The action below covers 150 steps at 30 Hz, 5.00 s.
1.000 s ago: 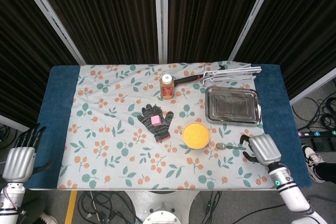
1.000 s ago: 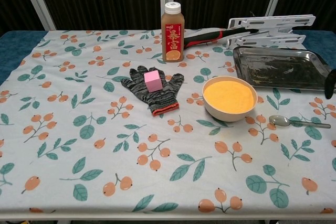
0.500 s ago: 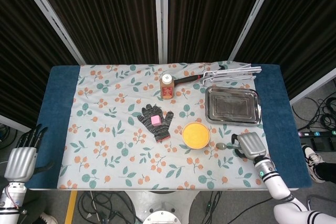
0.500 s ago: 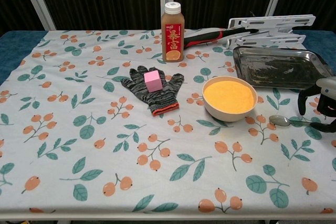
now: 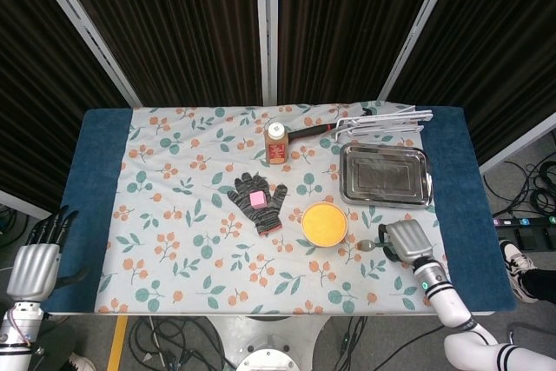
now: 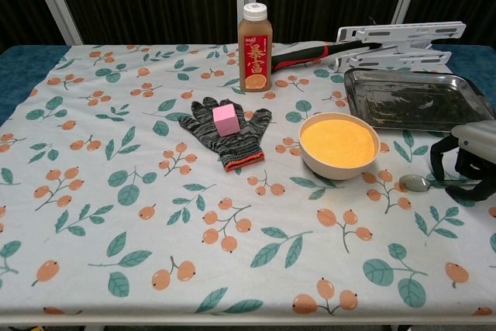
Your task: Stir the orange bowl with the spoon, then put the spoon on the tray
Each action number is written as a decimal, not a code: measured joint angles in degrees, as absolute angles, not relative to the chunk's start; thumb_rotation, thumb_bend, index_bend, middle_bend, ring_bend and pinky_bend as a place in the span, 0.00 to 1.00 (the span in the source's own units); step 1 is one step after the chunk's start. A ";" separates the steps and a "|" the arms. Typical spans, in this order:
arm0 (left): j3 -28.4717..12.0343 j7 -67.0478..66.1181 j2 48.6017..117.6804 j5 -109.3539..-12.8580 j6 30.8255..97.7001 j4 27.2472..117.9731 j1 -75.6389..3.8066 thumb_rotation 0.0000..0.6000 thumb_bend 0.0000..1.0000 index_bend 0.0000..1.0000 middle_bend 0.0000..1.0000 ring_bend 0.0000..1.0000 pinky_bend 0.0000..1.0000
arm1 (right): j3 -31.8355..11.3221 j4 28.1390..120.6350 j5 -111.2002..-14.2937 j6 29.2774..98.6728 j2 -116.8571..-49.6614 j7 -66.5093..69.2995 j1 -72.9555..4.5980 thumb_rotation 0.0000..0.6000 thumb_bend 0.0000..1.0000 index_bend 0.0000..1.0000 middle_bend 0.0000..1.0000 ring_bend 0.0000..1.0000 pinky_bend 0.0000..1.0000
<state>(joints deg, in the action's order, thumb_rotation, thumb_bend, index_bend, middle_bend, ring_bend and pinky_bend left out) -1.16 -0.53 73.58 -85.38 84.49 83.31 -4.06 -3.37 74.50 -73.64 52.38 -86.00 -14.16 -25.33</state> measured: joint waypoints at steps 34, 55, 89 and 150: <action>-0.96 1.78 74.16 -85.27 84.94 81.10 -3.36 1.00 0.04 0.10 0.10 0.10 0.13 | -10.00 93.52 -47.64 45.42 -79.95 -36.12 -45.70 1.00 0.33 0.57 0.95 0.94 1.00; -0.95 2.14 74.47 -85.39 84.78 80.60 -3.32 1.00 0.04 0.10 0.10 0.10 0.13 | -4.68 91.96 -48.30 51.84 -82.68 -40.04 -50.24 1.00 0.23 0.42 0.95 0.94 1.00; -0.49 4.29 74.62 -85.43 84.68 79.95 -2.68 1.00 0.04 0.10 0.10 0.10 0.13 | -2.79 87.66 -49.01 52.77 -86.72 -41.05 -50.63 1.00 0.33 0.56 0.95 0.94 1.00; -0.16 5.23 75.03 -86.16 85.43 79.32 -1.81 1.00 0.04 0.10 0.10 0.10 0.13 | 2.42 89.87 -59.58 61.32 -84.56 -71.92 -54.74 1.00 0.42 0.74 0.96 0.95 1.00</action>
<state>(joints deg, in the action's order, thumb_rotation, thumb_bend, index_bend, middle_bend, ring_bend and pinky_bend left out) -0.16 5.23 75.03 -86.16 85.43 79.32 -1.81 2.42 89.87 -59.58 61.32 -84.56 -71.92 -54.74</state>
